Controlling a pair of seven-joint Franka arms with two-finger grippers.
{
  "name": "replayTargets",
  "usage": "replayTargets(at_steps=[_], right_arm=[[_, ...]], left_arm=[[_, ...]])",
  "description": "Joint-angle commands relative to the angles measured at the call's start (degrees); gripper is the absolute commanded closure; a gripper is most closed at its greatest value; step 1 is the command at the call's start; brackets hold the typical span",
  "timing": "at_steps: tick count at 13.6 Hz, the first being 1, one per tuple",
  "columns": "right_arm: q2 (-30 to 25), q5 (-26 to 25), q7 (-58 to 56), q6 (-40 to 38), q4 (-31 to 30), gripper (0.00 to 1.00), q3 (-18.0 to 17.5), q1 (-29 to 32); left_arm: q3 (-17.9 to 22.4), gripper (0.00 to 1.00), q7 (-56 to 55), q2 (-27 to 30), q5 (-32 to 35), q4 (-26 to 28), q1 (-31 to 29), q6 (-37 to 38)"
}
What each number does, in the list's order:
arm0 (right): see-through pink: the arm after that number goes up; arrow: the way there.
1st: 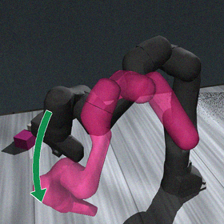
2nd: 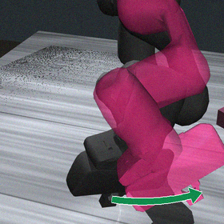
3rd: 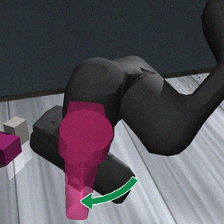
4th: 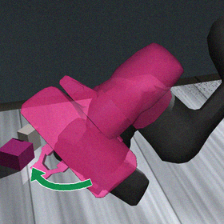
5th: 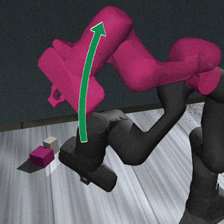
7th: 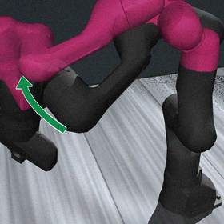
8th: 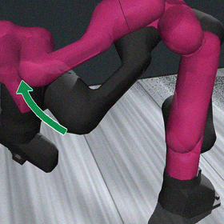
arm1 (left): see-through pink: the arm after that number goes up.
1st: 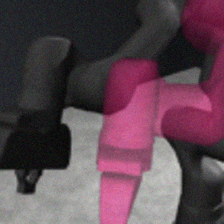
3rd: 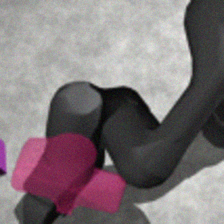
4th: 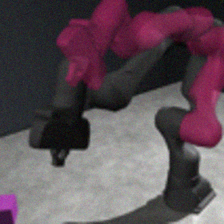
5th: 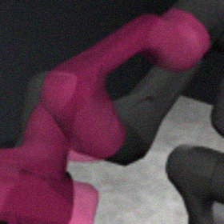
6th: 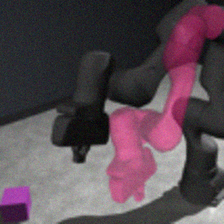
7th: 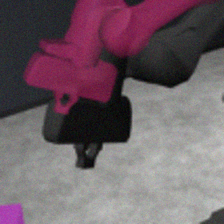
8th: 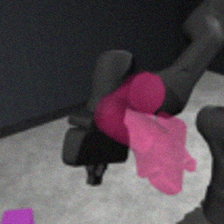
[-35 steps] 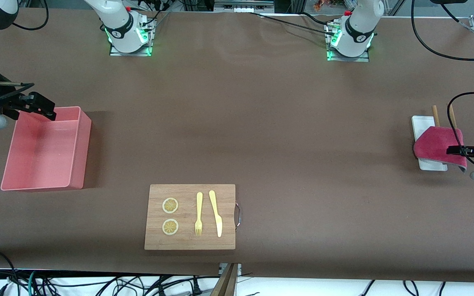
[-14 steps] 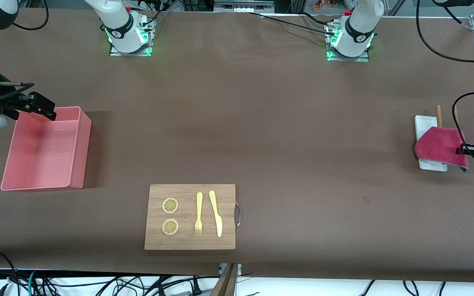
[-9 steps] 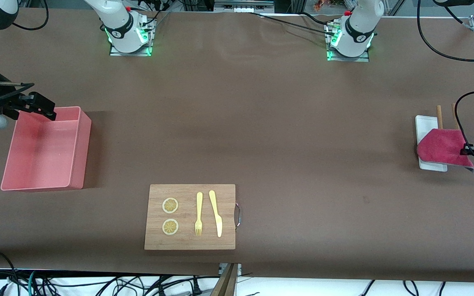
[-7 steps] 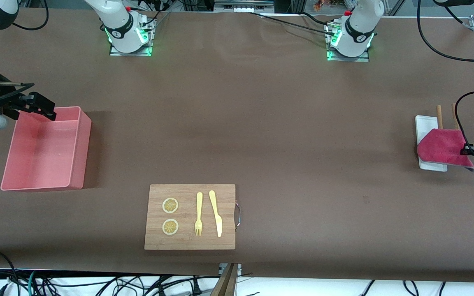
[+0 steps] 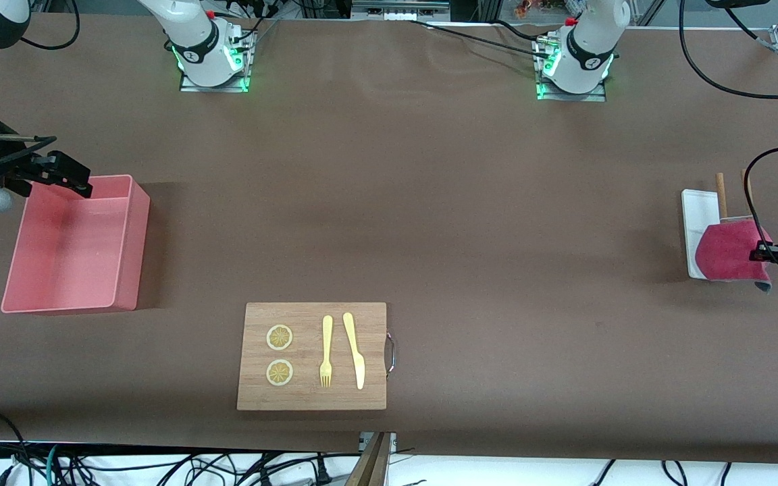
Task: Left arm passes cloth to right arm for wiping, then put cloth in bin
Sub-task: 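Lift the cloth with the left gripper while the right gripper rises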
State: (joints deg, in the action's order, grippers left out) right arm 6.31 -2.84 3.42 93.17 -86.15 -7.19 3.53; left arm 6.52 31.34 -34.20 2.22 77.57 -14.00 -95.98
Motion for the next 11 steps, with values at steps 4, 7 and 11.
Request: replayTargets(at_steps=[4, 7, 11], right_arm=[[0.4, -0.2, -1.0, -0.8, 0.8, 0.01, -0.3, 0.2], [1.5, -0.1, -1.0, -0.9, 0.6, 0.01, -0.3, 0.2], [4.5, -0.4, -0.7, -4.3, 0.2, 0.0, -0.4, -0.4]], left_arm=[[0.2, 1.0, -12.4, 1.9, -4.5, -8.9, 12.6, 16.6], [0.4, 1.0, -24.4, 1.9, -10.9, -11.3, 20.5, 20.5], [-0.1, 1.0, -45.5, 1.9, -24.3, -11.5, 27.6, 21.8]])
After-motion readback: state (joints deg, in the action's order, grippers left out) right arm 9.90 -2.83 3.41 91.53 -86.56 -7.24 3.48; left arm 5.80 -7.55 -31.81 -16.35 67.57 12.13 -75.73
